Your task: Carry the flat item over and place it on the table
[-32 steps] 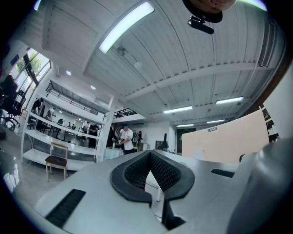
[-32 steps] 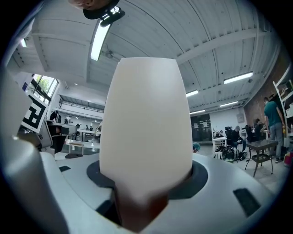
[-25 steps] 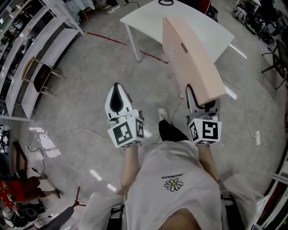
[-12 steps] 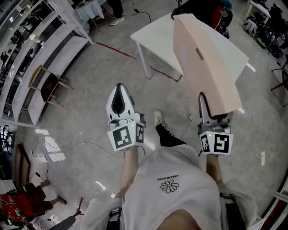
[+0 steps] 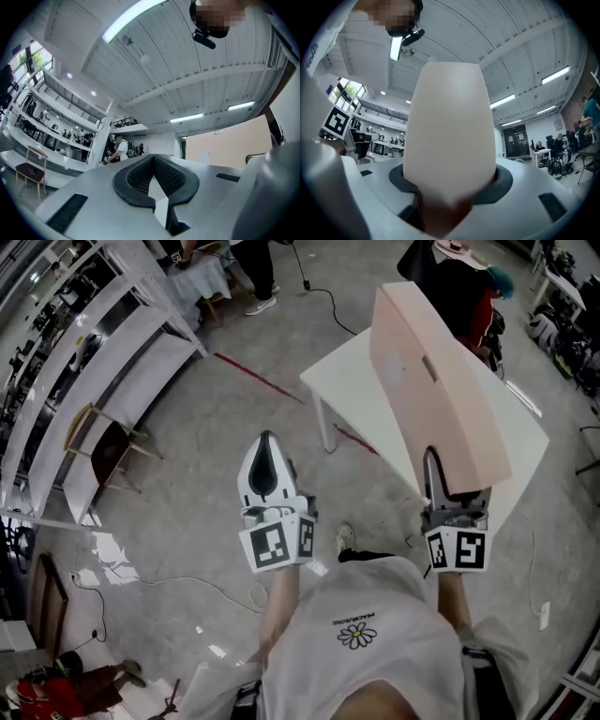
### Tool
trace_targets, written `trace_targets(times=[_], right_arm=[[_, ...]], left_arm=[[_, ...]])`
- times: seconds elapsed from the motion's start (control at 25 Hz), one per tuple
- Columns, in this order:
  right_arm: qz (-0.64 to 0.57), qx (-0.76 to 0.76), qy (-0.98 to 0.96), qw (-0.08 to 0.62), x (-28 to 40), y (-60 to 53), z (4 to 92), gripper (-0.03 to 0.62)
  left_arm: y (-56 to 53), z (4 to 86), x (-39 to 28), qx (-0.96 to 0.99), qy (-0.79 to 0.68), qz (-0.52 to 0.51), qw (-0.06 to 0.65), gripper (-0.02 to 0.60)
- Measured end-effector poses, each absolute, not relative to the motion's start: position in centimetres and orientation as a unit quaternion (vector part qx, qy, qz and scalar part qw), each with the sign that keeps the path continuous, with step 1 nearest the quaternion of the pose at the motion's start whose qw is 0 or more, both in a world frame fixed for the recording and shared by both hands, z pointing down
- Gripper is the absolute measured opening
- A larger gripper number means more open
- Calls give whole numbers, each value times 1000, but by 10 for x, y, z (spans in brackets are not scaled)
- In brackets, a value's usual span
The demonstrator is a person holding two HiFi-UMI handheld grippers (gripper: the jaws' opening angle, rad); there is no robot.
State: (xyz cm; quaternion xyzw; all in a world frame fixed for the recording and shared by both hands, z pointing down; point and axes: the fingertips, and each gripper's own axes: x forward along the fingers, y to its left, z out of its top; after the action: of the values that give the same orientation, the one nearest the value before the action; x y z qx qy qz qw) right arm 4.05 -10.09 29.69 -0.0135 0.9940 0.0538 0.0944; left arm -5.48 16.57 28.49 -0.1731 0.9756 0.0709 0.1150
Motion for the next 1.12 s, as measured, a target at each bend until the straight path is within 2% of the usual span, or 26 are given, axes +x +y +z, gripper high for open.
trace_targets(times=[0.2, 0.4, 0.84, 1.12], right_arm=[[50, 0, 995, 85, -34, -109, 290, 282], [48, 2, 995, 83, -78, -97, 286, 282], [39, -114, 989, 83, -126, -105, 307, 282], [36, -263, 959, 101, -99, -152, 304, 282]], left_arm=[[151, 280, -127, -167, 977, 73, 110, 12], [163, 276, -177, -165, 977, 77, 112, 12], [78, 285, -269, -324, 936, 84, 111, 12], [-29, 267, -276, -472, 868, 73, 135, 12]])
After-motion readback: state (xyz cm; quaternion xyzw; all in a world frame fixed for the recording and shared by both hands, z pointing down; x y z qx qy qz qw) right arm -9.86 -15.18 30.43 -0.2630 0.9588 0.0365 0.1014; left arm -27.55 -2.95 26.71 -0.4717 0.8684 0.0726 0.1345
